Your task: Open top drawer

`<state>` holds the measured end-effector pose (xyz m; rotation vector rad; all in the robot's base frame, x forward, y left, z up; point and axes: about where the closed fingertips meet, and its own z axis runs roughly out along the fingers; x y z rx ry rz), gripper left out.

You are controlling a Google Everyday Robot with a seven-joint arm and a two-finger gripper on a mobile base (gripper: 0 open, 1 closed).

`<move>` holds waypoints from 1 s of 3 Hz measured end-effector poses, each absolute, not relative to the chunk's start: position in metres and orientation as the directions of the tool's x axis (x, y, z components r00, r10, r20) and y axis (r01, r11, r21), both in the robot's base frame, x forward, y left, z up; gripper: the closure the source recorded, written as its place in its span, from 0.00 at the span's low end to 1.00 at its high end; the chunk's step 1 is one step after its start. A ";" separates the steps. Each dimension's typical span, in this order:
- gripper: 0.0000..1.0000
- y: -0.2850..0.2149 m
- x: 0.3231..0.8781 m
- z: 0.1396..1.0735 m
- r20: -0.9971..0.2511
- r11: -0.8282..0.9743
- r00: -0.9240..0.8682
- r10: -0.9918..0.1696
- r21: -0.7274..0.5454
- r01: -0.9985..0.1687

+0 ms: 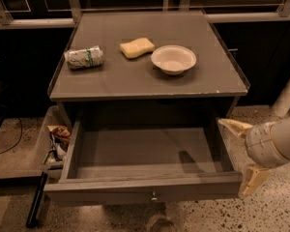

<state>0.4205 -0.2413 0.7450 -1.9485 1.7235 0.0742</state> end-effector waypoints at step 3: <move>0.00 -0.205 0.465 0.850 -0.294 -0.158 0.311 -0.904 -0.445 -0.881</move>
Offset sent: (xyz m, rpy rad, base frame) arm 0.0647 0.0502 0.1459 -0.0870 -0.1571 0.1432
